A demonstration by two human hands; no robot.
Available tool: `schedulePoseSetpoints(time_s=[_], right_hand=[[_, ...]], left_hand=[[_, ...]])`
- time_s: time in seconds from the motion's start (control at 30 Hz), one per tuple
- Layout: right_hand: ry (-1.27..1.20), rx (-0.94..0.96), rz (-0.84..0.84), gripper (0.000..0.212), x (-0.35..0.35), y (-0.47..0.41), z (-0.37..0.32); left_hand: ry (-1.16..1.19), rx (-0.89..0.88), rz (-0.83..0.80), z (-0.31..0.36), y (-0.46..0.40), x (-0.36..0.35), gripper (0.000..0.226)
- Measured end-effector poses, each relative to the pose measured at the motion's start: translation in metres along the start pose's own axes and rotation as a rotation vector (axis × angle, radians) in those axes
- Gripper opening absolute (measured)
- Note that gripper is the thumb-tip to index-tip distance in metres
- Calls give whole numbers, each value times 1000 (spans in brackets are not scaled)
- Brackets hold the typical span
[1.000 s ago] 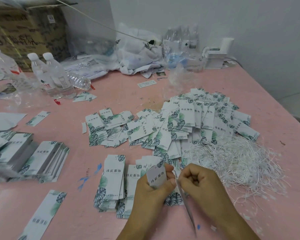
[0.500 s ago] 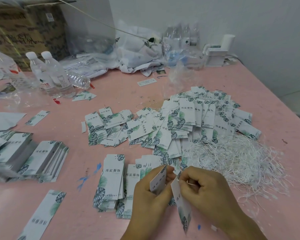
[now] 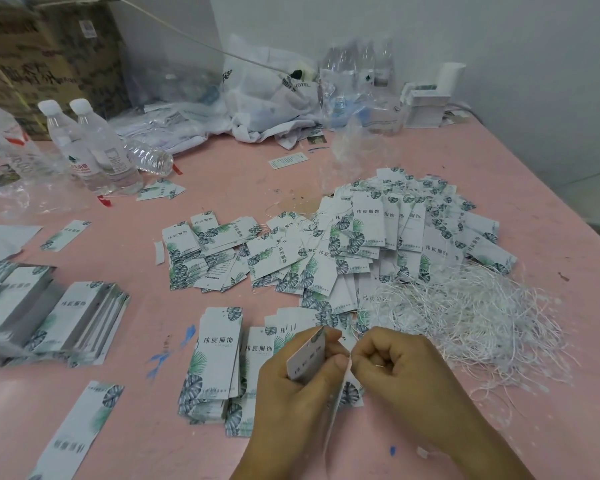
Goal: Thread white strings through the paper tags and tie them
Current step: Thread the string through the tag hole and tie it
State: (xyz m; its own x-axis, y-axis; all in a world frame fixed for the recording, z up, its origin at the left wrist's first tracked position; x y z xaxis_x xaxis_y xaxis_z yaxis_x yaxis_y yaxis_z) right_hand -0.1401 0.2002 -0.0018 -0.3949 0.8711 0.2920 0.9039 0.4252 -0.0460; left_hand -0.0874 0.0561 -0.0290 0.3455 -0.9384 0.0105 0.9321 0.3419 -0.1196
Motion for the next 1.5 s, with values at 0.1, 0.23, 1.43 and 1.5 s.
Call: schedulePoseSetpoints(time_s=[0.1,0.23,1.43,1.5], right_hand=[[-131,-47,-58,21,-3,-3,6],[-496,-308,-57,18,3,-8,21],[-27,12,227,8,-27,1,13],[24,23,222,8,-26,1,13]], left_hand=[[37,54,14,-6,-2,0,23],[134,173,117,-14,-9,7,23],[200,225,37,-38,-11,-4,40],[182,218,30,-37,-11,-4,38]])
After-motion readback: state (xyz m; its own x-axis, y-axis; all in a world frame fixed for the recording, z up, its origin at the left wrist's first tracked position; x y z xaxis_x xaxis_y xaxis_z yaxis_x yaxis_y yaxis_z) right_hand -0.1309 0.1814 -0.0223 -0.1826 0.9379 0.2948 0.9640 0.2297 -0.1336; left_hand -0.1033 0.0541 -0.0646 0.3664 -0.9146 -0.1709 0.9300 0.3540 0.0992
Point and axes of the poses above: each hand's wrist, its own y-axis away from the middle knuckle, its own x-axis out of the back of the hand, z = x × y, the point moved 3 cm from there along -y, towards the middle knuckle, and after that the axes turned 9 degrees about -y, right-handed, at the moved point
